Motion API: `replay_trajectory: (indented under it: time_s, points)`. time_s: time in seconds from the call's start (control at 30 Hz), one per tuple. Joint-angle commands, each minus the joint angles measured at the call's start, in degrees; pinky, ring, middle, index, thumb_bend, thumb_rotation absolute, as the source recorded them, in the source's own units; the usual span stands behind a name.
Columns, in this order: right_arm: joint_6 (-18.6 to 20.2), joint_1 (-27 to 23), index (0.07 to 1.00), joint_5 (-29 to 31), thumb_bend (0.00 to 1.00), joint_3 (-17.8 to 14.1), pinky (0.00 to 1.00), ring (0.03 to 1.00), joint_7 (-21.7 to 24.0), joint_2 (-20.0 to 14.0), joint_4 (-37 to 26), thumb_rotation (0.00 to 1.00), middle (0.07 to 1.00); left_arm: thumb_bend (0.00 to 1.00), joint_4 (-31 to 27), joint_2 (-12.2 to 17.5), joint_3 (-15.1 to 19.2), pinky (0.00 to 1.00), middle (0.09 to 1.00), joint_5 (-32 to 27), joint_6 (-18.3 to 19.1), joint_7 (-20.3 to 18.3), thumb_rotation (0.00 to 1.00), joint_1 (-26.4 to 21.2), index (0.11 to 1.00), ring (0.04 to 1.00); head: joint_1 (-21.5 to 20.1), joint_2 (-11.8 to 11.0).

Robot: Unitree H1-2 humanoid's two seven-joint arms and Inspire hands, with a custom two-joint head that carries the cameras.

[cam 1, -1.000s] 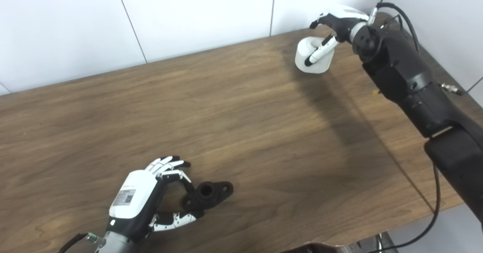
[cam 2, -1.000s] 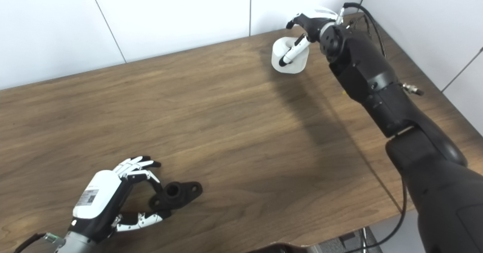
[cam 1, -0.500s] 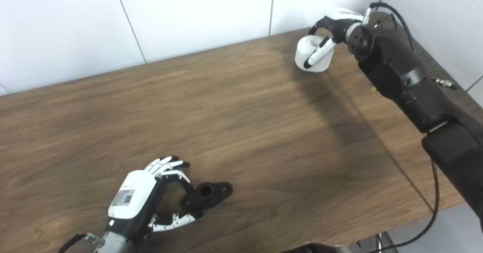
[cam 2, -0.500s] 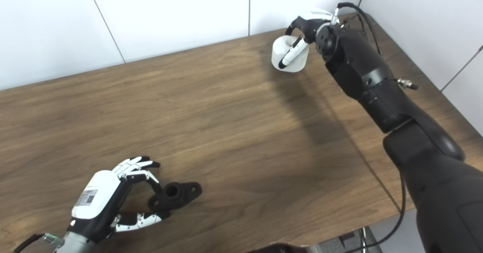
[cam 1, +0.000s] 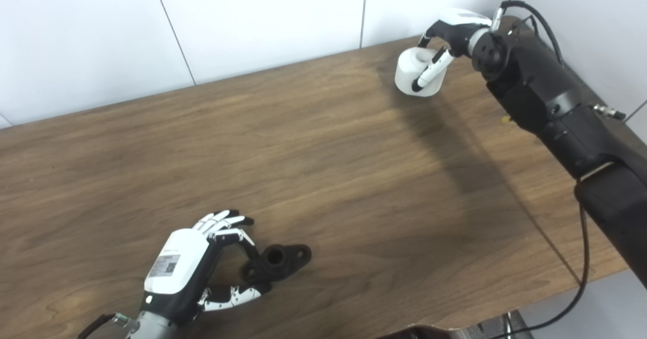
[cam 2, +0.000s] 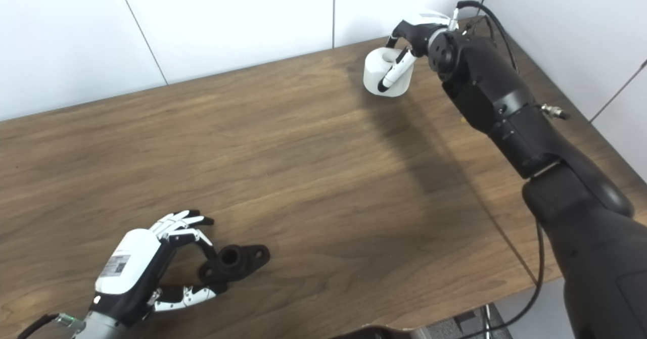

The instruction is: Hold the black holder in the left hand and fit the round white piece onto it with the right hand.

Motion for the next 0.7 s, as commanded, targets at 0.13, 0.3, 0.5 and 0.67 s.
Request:
replay_trajectory:
  time_s: [0.13,0.3,0.5,0.67]
  points:
    - [-0.27,-2.03,0.680,-0.77,0.84,-1.32,0.90,0.978,-1.21,-2.92,-2.00,0.30,0.899,0.52,1.18,2.19,-0.43,0.88,0.809,0.67,1.71,-3.52,0.05,2.40,0.487,0.889,-0.26,0.21]
    - [-0.45,-1.71,0.675,-0.58,0.85,-1.38,0.89,0.972,-1.25,-2.92,-2.01,0.29,0.895,0.52,0.90,2.19,-0.46,0.88,0.811,0.70,2.12,-3.91,0.05,2.31,0.487,0.892,-0.21,0.24]
    - [-0.82,-1.30,0.671,-0.24,0.85,-1.71,0.90,0.971,-1.72,-2.71,-2.05,0.28,0.894,0.52,0.62,2.41,-0.43,0.88,0.811,0.72,2.04,-4.19,0.05,2.35,0.487,0.891,-0.28,0.61]
    - [-0.81,-1.16,0.671,-0.29,0.85,-1.75,0.90,0.972,-1.71,-2.74,-2.08,0.28,0.894,0.52,0.58,2.43,-0.36,0.88,0.808,0.58,1.82,-4.05,0.05,2.38,0.487,0.889,-0.28,0.72]
